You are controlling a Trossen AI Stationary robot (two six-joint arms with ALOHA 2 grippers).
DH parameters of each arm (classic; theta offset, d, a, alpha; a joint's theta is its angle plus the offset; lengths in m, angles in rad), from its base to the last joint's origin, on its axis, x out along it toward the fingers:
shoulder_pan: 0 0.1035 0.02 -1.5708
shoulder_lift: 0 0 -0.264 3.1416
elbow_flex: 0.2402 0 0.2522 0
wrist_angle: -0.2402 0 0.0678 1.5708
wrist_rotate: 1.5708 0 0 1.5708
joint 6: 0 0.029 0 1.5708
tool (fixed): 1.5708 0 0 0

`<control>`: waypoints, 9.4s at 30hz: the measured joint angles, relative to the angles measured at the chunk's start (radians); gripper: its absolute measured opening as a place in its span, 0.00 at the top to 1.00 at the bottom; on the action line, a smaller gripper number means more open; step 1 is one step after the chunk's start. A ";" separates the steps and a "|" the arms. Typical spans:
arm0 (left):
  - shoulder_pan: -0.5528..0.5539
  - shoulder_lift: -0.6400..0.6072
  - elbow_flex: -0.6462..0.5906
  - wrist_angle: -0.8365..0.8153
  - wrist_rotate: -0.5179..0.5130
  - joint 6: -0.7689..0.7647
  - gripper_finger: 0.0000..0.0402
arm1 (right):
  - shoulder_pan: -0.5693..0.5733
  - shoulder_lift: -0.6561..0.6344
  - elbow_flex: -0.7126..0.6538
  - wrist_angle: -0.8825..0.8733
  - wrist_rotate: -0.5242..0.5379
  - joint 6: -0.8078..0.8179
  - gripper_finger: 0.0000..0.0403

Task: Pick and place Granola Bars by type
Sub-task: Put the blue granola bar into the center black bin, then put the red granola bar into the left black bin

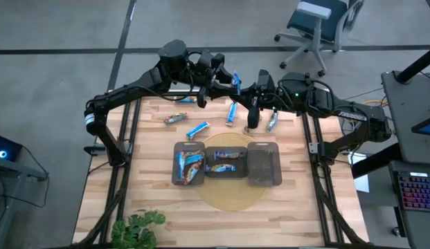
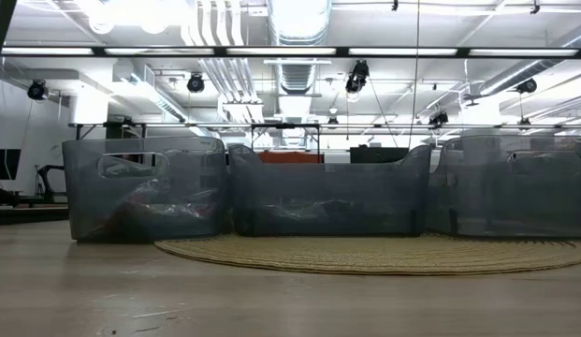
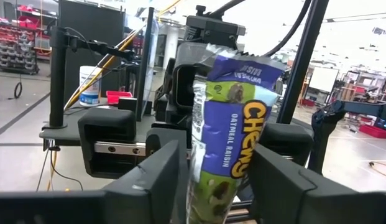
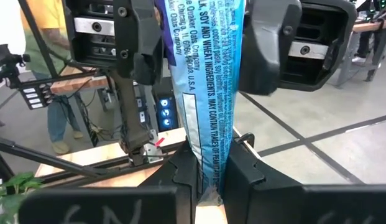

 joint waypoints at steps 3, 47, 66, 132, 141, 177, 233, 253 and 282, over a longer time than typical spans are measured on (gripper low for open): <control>0.000 0.000 0.000 -0.007 0.000 0.001 0.51 | 0.000 0.000 0.000 0.000 -0.001 0.000 0.91; 0.005 -0.476 0.000 -0.688 -0.443 0.243 0.99 | 0.000 0.000 0.000 -0.015 -0.034 0.018 0.91; 0.006 -0.528 0.000 -0.834 -0.534 0.252 1.00 | 0.007 0.004 0.000 -0.295 -0.291 0.163 0.91; 0.006 -0.529 0.000 -0.863 -0.539 0.265 1.00 | 0.114 0.684 -0.002 -0.651 -0.364 0.038 0.91; 0.006 -0.529 0.000 -0.864 -0.538 0.264 1.00 | 0.114 0.682 -0.002 -0.651 -0.367 0.042 0.84; 0.006 -0.529 0.000 -0.864 -0.538 0.264 1.00 | 0.113 0.654 -0.002 -0.664 -0.311 0.064 0.51; 0.006 -0.529 0.000 -0.859 -0.537 0.264 1.00 | 0.112 -0.497 0.001 -0.541 -0.074 -0.005 0.69; 0.005 -0.527 0.000 -0.859 -0.537 0.262 1.00 | 0.112 -0.628 0.000 -0.542 -0.048 -0.043 0.98; 0.006 -0.438 -0.002 -0.888 -0.585 0.274 0.52 | 0.112 -0.626 -0.034 -0.571 -0.049 0.029 0.98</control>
